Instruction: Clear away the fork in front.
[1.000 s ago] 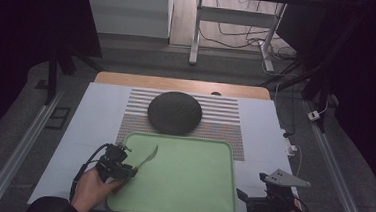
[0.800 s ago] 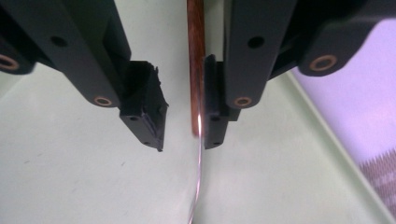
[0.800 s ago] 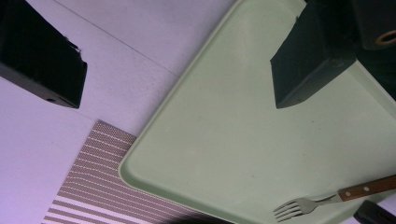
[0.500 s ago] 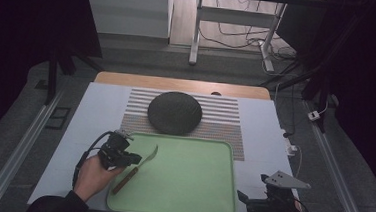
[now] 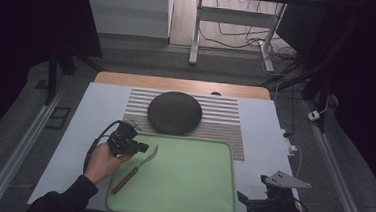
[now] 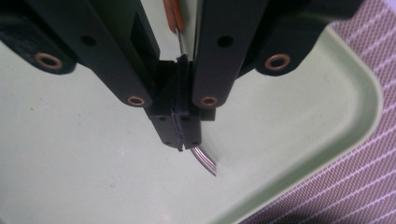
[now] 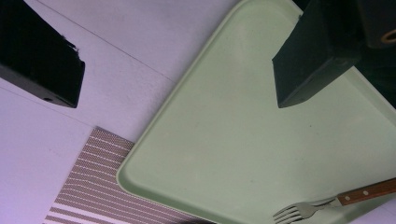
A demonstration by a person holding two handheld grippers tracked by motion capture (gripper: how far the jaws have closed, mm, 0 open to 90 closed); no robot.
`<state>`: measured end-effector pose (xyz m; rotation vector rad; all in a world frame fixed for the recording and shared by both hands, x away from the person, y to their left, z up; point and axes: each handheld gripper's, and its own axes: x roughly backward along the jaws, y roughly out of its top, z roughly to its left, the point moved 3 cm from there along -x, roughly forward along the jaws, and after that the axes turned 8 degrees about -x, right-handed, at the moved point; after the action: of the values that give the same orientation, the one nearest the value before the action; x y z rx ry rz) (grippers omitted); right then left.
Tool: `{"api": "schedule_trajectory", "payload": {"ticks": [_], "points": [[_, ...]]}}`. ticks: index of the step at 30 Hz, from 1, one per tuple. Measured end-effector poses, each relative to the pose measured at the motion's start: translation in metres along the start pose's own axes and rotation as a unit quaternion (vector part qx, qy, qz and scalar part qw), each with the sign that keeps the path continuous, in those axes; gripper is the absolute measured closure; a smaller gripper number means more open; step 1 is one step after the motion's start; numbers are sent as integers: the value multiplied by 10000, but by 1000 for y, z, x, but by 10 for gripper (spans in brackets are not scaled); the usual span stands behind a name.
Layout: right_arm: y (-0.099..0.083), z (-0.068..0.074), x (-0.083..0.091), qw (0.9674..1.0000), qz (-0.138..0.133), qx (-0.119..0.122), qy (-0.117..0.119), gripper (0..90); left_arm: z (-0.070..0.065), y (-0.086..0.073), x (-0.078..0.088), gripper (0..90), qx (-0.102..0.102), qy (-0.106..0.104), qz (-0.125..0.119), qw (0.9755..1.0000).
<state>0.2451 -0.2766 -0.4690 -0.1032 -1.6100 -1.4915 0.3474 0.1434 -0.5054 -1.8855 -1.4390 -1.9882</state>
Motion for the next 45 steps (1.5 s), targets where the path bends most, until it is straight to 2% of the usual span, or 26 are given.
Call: {"api": "schedule_trajectory", "payload": {"ticks": [3, 7, 12, 20, 23, 24, 26, 30, 32, 35, 39, 41, 43, 44, 45], "points": [[0, 0, 0, 10000, 15, -7, 2, 24, 4, 3, -7, 882, -30, -8, 15, 10000], [0, 0, -1, 10000, 26, -13, 13, 23, 10, 4, -15, 881, 93, -115, -19, 9999], [0, 0, -1, 10000, 35, -14, 38, 24, 15, 1, -23, 882, 219, -124, 16, 9997], [0, 0, -2, 10000, 74, 30, 41, 25, 10, 0, -30, 882, 185, -197, 101, 9996], [0, 0, -2, 9999, 91, 26, 53, 25, -1, 3, -32, 882, 36, -279, 126, 9995], [0, 0, -2, 9999, 94, 29, 56, 25, -10, 6, -34, 882, -152, -297, 175, 9993], [0, 0, -2, 9999, 96, 31, 58, 25, -15, 8, -36, 882, -223, -301, 205, 9991], [0, 1, -2, 9999, 110, 43, 59, 26, -33, 9, -49, 882, -463, -474, 397, 9970], [0, 1, -2, 9999, 109, 44, 59, 26, -35, 10, -50, 882, -486, -490, 384, 9969], [0, 0, -2, 9999, 105, 41, 65, 26, -43, 12, -49, 882, -590, -627, 285, 9959], [0, 0, -2, 9999, 109, 41, 73, 26, -54, 11, -58, 882, -730, -782, 409, 9934], [0, 0, -2, 9999, 109, 56, 71, 26, -55, 9, -64, 882, -776, -696, 542, 9931], [0, 1, -2, 9999, 108, 46, 78, 26, -52, 8, -64, 882, -713, -699, 485, 9938], [0, 0, -2, 9999, 112, 59, 75, 26, -47, 8, -62, 882, -684, -488, 492, 9952], [0, 0, -2, 9999, 116, 60, 76, 26, -43, 8, -61, 882, -645, -430, 488, 9958]]}}
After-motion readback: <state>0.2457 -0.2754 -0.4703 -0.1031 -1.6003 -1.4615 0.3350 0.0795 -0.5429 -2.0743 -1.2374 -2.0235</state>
